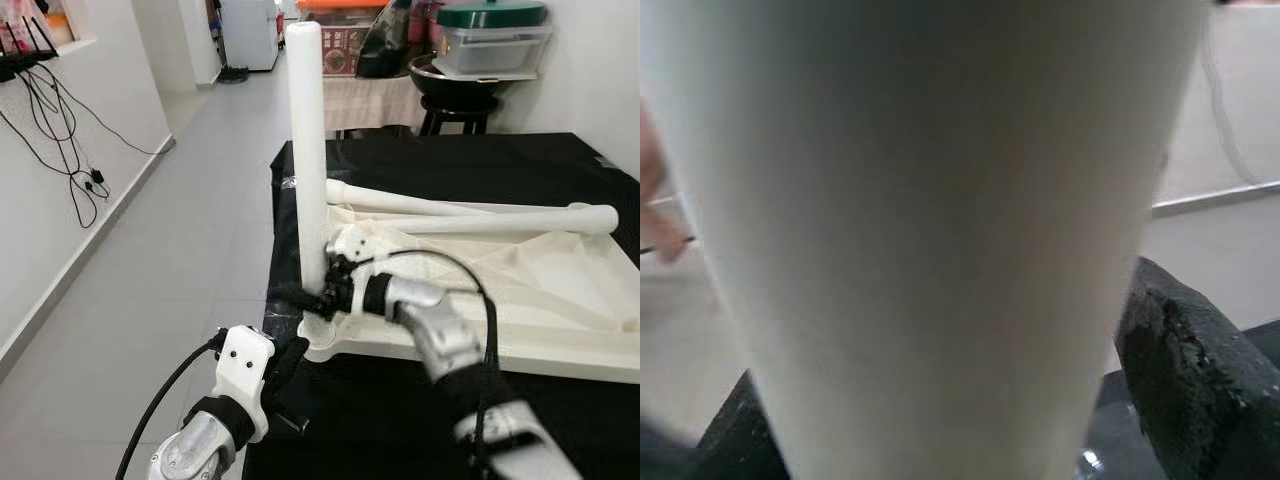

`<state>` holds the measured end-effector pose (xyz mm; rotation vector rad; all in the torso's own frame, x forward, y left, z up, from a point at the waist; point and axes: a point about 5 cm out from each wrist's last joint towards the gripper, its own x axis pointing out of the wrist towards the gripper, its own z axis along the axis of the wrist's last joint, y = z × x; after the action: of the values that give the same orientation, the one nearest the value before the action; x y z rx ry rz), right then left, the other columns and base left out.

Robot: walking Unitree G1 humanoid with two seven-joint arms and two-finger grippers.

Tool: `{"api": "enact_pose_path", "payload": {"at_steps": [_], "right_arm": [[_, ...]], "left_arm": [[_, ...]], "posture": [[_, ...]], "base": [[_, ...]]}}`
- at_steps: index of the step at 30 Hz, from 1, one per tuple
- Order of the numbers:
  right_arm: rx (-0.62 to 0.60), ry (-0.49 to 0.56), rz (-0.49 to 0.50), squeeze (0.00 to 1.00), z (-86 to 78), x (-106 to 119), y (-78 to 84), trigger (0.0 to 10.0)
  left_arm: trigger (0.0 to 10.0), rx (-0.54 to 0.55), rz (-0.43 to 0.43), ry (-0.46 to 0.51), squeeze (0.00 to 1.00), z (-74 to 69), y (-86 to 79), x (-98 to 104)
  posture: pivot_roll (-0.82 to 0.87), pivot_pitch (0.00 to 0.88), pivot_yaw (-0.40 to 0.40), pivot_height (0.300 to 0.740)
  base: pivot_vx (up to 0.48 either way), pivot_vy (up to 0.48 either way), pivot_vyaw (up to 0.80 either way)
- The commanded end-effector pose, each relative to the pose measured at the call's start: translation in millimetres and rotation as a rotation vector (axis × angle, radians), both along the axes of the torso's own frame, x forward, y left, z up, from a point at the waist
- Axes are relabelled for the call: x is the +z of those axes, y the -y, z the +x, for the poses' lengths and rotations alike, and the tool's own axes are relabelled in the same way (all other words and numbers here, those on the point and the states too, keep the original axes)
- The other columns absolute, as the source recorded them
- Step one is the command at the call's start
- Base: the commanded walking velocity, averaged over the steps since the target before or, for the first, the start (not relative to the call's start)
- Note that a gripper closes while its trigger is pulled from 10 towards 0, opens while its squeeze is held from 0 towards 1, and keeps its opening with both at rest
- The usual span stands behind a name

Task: Building children table

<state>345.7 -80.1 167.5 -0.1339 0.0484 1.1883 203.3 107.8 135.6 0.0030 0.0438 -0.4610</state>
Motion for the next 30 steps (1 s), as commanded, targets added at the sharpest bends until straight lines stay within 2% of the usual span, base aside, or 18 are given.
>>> {"api": "enact_pose_path", "payload": {"at_steps": [1,6,11,12,13,14,23,25,28,29,30], "right_arm": [[0.051,-0.025,-0.003,0.0,-0.6,-4.8,-0.7,10.0],[0.074,-0.057,-0.007,0.0,4.3,-7.2,4.5,10.0],[0.035,-0.084,-0.015,0.0,13.3,-11.0,17.1,10.0],[0.024,-0.088,-0.008,0.0,15.0,-10.5,21.0,2.4],[0.02,-0.091,-0.003,0.0,16.1,-10.1,23.5,2.4],[0.019,-0.094,0.004,0.0,16.4,-9.7,25.8,0.0],[0.014,-0.115,0.024,0.0,12.0,-16.8,40.9,0.0],[-0.059,-0.099,-0.01,0.0,11.6,-23.9,50.5,0.0],[-0.099,-0.088,-0.033,0.0,12.1,-26.7,53.6,0.0],[-0.406,-0.067,-0.088,0.0,9.6,-44.8,56.9,0.0],[-0.525,-0.046,-0.104,0.0,7.5,-49.1,58.5,0.0]], "left_arm": [[10.0,0.017,0.022,-0.002,0.0,-4.0,-3.7,0.9],[10.0,0.028,0.027,-0.004,0.0,-11.5,-6.6,2.3],[10.0,0.034,0.024,-0.002,0.0,-19.0,-5.8,6.2],[10.0,0.036,0.019,-0.006,0.0,-20.4,-5.5,6.3],[10.0,0.039,0.016,-0.009,0.0,-21.2,-5.4,6.2],[10.0,0.042,0.009,-0.014,0.0,-21.2,-5.7,5.4],[10.0,0.043,-0.009,-0.029,0.0,-20.5,-5.8,2.6],[10.0,0.046,-0.012,-0.035,0.0,-20.2,-6.6,1.3],[10.0,0.048,-0.012,-0.036,0.0,-20.2,-7.0,1.0],[10.0,0.058,-0.019,-0.042,0.0,-21.5,-9.1,0.4],[10.0,0.061,-0.021,-0.044,0.0,-21.9,-9.7,0.3]], "posture": [[0.1,0.0,-0.022,0.74],[0.11,0.0,-0.024,0.74],[0.11,0.0,-0.026,0.74],[0.11,0.0,-0.025,0.74],[0.11,0.0,-0.025,0.74],[0.11,0.0,-0.022,0.74],[0.1,0.002,-0.013,0.74],[0.09,0.008,-0.014,0.74],[0.09,0.008,-0.014,0.74],[0.09,0.024,-0.04,0.74],[0.09,0.024,-0.04,0.74]], "base": [[0.0,0.0,0.0],[0.0,0.0,0.0],[0.0,0.0,0.0],[0.0,0.0,0.0],[0.0,0.0,0.0],[0.0,0.0,0.0],[0.0,0.0,0.0],[0.0,0.0,0.0],[0.0,0.0,0.0],[0.0,0.0,0.0],[0.0,0.0,0.0]]}}
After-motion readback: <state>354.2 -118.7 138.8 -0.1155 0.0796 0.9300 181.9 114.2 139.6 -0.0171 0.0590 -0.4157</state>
